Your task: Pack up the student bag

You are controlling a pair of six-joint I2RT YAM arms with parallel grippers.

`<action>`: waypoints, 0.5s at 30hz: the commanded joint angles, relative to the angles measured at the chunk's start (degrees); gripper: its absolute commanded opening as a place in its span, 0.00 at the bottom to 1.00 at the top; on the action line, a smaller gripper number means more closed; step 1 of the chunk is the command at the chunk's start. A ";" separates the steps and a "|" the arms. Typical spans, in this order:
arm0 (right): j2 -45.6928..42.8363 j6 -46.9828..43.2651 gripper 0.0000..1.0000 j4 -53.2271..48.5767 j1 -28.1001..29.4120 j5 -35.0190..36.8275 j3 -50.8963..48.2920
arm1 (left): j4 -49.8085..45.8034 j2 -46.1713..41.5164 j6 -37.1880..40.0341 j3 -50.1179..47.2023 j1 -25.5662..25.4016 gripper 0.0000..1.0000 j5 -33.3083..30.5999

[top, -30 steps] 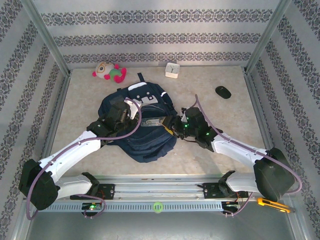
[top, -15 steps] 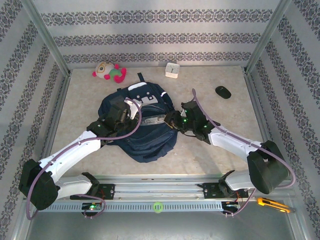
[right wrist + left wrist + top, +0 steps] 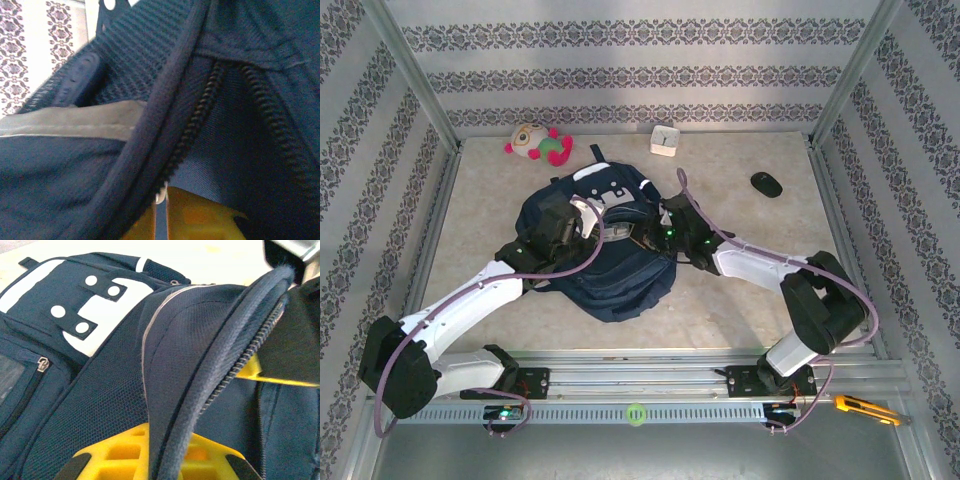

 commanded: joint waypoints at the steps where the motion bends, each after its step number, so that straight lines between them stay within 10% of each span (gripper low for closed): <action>1: 1.00 0.13 0.15 5.69 0.20 1.57 0.77 | 8.49 -0.81 0.03 2.41 -0.20 0.01 4.97; 5: -2.66 -0.41 0.31 5.74 -0.55 2.27 -2.35 | 7.47 -1.25 0.55 1.68 -0.21 0.03 5.25; 9: -11.79 -3.36 0.45 1.42 -1.53 3.69 -7.47 | 5.69 -2.52 0.12 1.72 -0.14 0.37 5.69; 15: -26.31 -19.37 0.54 -14.87 -2.52 7.93 -7.56 | 0.75 -8.00 -6.57 2.52 1.06 0.58 3.01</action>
